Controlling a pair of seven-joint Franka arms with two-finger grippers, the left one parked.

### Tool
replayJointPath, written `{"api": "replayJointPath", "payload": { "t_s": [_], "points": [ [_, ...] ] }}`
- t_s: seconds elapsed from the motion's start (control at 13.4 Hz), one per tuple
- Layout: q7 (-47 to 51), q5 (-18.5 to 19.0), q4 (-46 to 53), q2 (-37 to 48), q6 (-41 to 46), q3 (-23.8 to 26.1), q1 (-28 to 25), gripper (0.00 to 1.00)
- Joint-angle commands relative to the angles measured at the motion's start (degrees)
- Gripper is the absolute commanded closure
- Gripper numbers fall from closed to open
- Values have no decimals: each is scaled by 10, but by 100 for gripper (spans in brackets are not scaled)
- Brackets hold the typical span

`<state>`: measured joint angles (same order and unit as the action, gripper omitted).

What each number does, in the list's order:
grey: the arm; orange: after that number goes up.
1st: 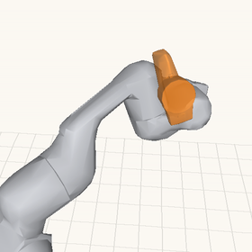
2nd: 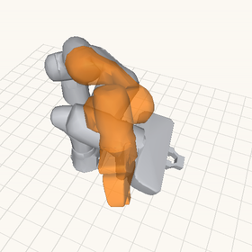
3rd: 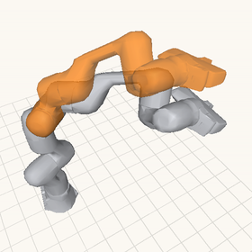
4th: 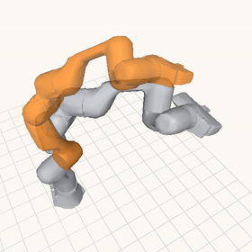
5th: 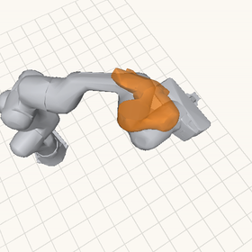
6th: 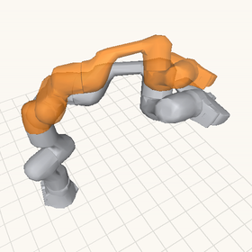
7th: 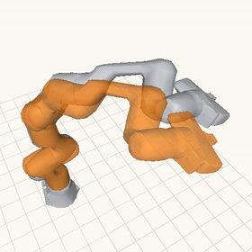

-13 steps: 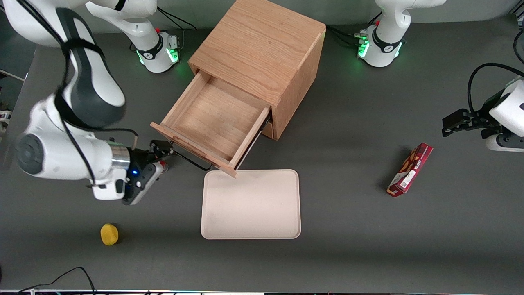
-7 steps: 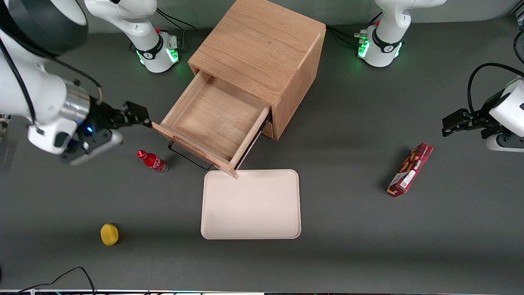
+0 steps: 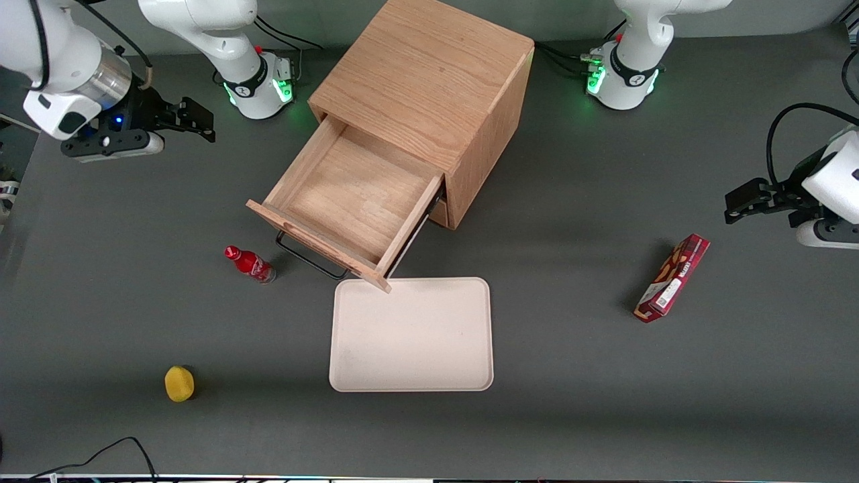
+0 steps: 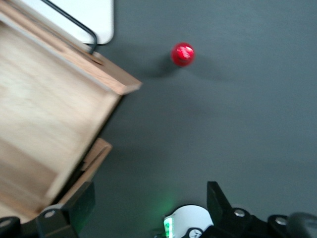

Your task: Open upper drawer

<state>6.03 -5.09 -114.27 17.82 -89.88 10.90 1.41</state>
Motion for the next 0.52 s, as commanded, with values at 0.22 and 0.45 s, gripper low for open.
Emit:
{"api": "replayJointPath", "payload": {
  "t_s": [0.22,0.45],
  "points": [
    [21,54,125,-98,6,-62,-8,0],
    [20,54,151,-117,9,-69,-8,0]
  ]
}}
